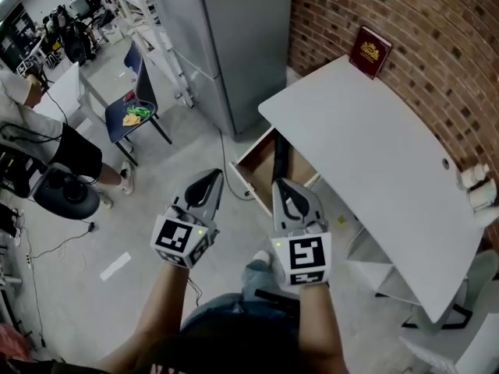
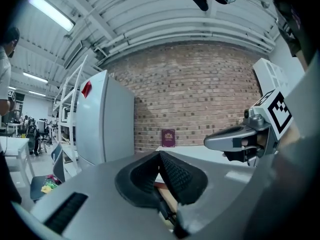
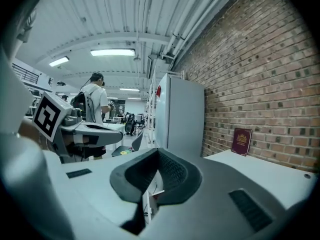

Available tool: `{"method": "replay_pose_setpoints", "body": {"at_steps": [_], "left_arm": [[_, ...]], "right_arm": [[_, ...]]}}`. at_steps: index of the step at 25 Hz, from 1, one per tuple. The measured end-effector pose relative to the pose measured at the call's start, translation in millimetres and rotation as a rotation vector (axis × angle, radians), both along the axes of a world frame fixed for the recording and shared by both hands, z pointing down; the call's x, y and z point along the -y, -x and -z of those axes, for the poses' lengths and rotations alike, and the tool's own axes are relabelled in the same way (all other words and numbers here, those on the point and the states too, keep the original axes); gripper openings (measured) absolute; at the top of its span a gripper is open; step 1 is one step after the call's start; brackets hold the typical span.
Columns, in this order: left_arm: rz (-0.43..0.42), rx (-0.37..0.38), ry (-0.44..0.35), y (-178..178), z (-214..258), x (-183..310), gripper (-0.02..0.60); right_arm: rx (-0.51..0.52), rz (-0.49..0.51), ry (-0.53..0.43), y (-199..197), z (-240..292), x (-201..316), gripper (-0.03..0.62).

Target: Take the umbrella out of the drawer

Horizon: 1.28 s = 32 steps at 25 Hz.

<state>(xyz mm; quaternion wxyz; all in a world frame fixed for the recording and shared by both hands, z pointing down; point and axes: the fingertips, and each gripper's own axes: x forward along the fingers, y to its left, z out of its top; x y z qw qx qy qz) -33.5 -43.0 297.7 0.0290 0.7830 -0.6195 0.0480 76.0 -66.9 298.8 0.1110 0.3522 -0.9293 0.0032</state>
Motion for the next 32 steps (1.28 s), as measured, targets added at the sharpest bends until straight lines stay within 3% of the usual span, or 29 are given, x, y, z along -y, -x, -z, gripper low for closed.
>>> {"method": "replay_pose_setpoints", "body": {"at_steps": [4, 14, 19, 25, 32], "left_arm": [[0.006, -0.008, 0.056, 13, -10, 29, -0.004], [-0.054, -0.025, 0.102, 13, -43, 79, -0.004], [-0.102, -0.041, 0.200, 18, -80, 100, -0.004], [-0.158, -0.045, 0.229, 36, -106, 133, -0.004], [-0.216, -0.063, 0.339, 48, -171, 169, -0.005]], "right_arm": [[-0.014, 0.006, 0.021, 9, -8, 29, -0.008], [-0.059, -0.016, 0.105, 10, -45, 68, -0.008], [-0.100, -0.033, 0.175, 20, -81, 85, -0.008], [-0.119, -0.086, 0.235, 36, -113, 112, -0.008], [-0.124, -0.134, 0.348, 54, -182, 136, -0.008]]}}
